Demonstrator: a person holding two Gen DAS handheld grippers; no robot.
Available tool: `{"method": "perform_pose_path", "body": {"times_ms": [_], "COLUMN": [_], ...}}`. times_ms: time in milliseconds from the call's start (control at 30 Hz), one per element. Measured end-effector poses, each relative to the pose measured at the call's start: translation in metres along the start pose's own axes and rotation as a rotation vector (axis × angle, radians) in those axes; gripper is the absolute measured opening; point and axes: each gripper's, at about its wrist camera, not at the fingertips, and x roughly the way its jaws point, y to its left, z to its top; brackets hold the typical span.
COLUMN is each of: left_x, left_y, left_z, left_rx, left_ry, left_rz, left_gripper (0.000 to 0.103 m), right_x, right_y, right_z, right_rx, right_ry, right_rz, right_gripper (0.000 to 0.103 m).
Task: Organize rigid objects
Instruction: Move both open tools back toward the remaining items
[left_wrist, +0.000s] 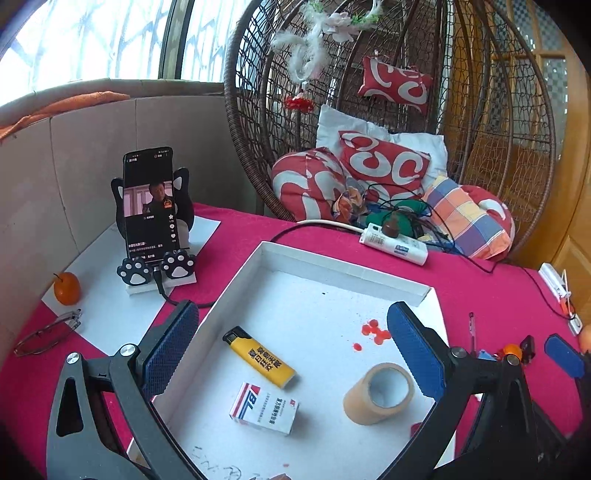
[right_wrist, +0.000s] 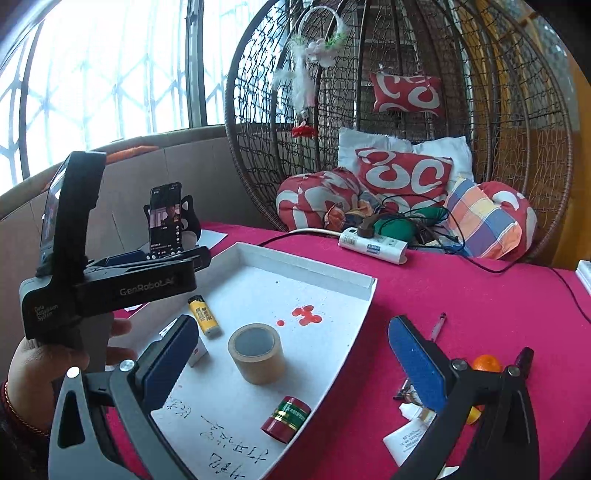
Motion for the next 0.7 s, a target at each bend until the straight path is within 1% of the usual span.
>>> {"method": "perform_pose_path", "body": {"times_ms": [100, 200, 333, 433, 533, 600, 633, 667, 700], "left_x": [-0.023, -0.037, -0.044, -0.042, -0.037, -0.031, -0.026, -0.022, -0.018], "left_y": [-0.006, -0.019, -0.047, -0.075, -0.109, -0.130, -0.140, -0.149, -0.156], "left_z": [-0.001, -0.001, -0.009, -0.022, -0.042, -0.056, -0.063, -0.071, -0.078], "left_rx": [-0.002, 0.036, 0.096, 0.157, 0.239, 0.307, 0.346, 0.377, 0.402], "left_ry": [-0.039, -0.059, -0.050, -0.002, 0.062, 0.121, 0.165, 0.206, 0.237], "left_rz": [-0.043, -0.086, -0.159, -0.231, -0.310, -0.368, -0.403, -0.427, -0.435], "left_gripper": [0.103, 0.103, 0.103, 0.103, 0.103, 0.103, 0.103, 0.103, 0.103], "right_x": [-0.025, -0.051, -0.084, -0.100, -0.106, -0.107, -0.107, -0.108, -0.110], "right_y": [-0.020, -0.046, -0.077, -0.096, -0.114, -0.125, -0.131, -0.136, -0.141], "right_z": [0.001, 0.008, 0.015, 0.013, 0.006, -0.003, -0.008, -0.015, -0.022], "right_rx": [0.044, 0.106, 0.163, 0.196, 0.235, 0.255, 0.261, 0.268, 0.275], "right_ry": [-0.100, -0.180, -0.270, -0.303, -0.293, -0.270, -0.257, -0.243, -0.229], "right_rz": [-0.051, -0.111, -0.191, -0.237, -0.270, -0.282, -0.289, -0.297, -0.306], "right_gripper": [0.103, 0.103, 0.103, 0.103, 0.103, 0.103, 0.103, 0.103, 0.103]}}
